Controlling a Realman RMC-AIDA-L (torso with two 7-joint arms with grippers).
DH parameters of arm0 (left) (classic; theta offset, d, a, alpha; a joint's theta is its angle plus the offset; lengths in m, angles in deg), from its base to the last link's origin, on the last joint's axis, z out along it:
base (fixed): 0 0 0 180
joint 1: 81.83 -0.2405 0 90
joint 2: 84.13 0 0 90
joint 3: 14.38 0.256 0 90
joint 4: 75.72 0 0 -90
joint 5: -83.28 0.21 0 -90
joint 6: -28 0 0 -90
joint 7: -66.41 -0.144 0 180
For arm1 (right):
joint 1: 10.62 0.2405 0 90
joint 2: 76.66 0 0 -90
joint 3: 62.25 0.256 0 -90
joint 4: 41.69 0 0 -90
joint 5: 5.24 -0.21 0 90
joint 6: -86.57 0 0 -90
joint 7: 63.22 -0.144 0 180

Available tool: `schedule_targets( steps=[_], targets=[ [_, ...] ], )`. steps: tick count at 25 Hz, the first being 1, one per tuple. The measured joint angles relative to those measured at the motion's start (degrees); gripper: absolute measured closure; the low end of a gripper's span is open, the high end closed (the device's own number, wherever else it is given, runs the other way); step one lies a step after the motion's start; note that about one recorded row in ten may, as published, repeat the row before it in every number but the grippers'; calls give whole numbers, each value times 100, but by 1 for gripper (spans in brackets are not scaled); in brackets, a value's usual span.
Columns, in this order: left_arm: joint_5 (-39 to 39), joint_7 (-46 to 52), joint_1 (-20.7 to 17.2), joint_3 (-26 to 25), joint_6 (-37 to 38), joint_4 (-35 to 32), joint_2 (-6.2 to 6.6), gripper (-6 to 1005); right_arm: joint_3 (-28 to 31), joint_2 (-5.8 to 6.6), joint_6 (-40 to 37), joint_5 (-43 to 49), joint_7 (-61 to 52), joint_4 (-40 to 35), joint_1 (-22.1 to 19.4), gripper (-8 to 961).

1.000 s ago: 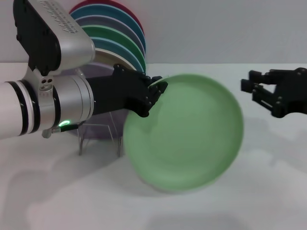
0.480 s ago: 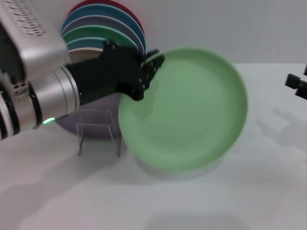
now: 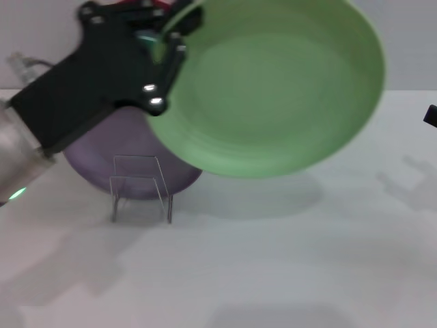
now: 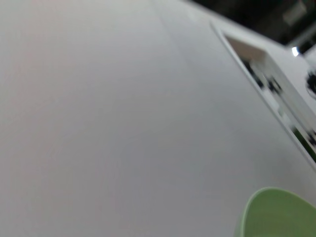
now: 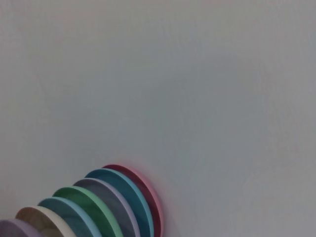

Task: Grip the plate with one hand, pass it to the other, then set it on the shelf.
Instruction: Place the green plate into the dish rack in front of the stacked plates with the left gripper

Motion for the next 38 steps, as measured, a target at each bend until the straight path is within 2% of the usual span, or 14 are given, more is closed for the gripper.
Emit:
schedule_targets(
  steps=[1, 4, 5, 6, 7, 9, 10, 12, 15, 17, 21, 23, 38],
  targets=[
    [0, 0, 0, 0, 0, 0, 0, 935, 0, 0, 0, 0, 0, 0, 0, 142],
    [-535, -815, 400, -458, -1136, -1288, -4, 935, -14, 2, 35, 9, 40, -42, 46, 143],
    [-633, -1036, 535, -605, -1427, -1661, -5, 935, -17, 10, 102, 16, 65, -114, 111, 143],
    [-633, -1036, 535, -605, -1427, -1661, -5, 935, -17, 10, 102, 16, 65, -114, 111, 143],
    [-725, -1376, 728, -811, -1787, -2169, -7, 935, -13, 15, 175, 25, 94, -179, 175, 143],
    [-725, -1376, 728, -811, -1787, -2169, -7, 938, -13, 17, 199, 31, 110, -204, 197, 143],
    [-786, -2230, 1186, -1299, -2602, -3241, 5, 939, -16, 19, 237, 56, 126, -225, 226, 143],
    [-668, -2307, 1413, -1644, -2717, -3627, 29, 939, -19, 20, 260, 71, 128, -229, 237, 142],
    [-611, -2312, 1452, -1739, -2718, -3689, 32, 939, -23, 20, 355, 111, 155, -245, 276, 142],
    [86, -2335, 1740, -2551, -2683, -4008, 39, 939, -25, 20, 471, 115, 266, -271, 296, 142],
    [819, -2349, 1987, -3313, -2530, -4213, 47, 939, -25, 20, 566, 115, 285, -275, 306, 143],
    [1125, -2355, 2035, -3535, -2482, -4274, 57, 939, -25, 17, 585, 115, 286, -276, 290, 143],
    [1492, -2370, 1888, -3710, -2462, -4638, 183, 938, -19, 2, 800, 115, 288, -275, 275, 143]
  ],
)
